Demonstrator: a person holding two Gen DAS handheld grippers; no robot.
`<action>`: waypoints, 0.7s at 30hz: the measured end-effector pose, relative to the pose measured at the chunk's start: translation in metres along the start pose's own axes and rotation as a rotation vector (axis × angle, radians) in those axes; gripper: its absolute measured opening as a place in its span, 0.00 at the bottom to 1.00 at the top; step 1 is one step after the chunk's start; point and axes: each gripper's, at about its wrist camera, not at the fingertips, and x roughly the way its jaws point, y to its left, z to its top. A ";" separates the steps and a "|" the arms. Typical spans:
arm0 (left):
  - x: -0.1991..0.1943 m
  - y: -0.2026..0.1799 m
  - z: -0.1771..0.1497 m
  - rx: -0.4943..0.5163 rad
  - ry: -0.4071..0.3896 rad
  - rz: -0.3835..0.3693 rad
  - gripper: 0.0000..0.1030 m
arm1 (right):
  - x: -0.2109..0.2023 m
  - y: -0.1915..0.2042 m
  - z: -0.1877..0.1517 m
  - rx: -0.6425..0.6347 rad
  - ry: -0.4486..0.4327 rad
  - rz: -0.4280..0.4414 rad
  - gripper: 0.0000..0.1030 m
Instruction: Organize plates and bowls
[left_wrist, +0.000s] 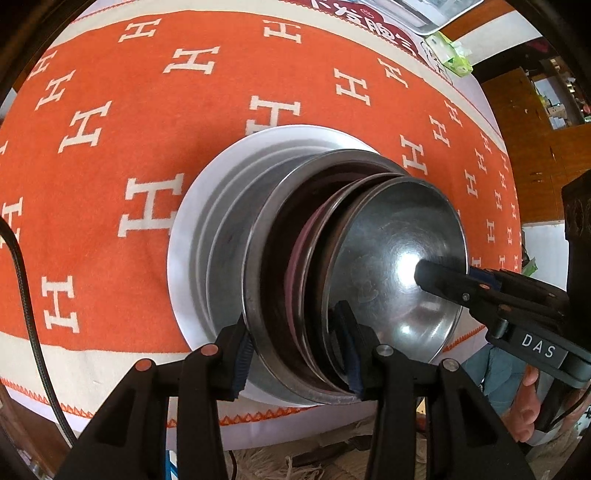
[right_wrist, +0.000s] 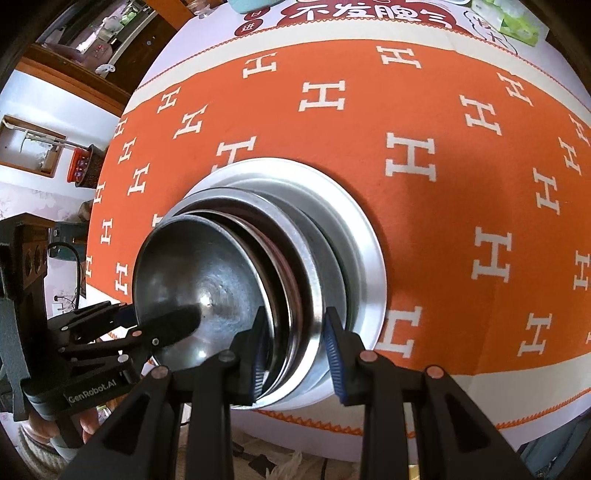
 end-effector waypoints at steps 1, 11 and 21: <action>0.000 0.000 0.000 0.001 0.000 -0.001 0.39 | 0.000 0.000 0.000 0.000 0.001 -0.001 0.28; -0.001 -0.009 -0.003 0.050 -0.018 0.065 0.49 | 0.001 0.007 -0.002 -0.036 -0.010 -0.035 0.30; -0.017 -0.011 -0.006 0.036 -0.077 0.062 0.86 | -0.007 0.005 -0.014 -0.025 -0.026 0.017 0.38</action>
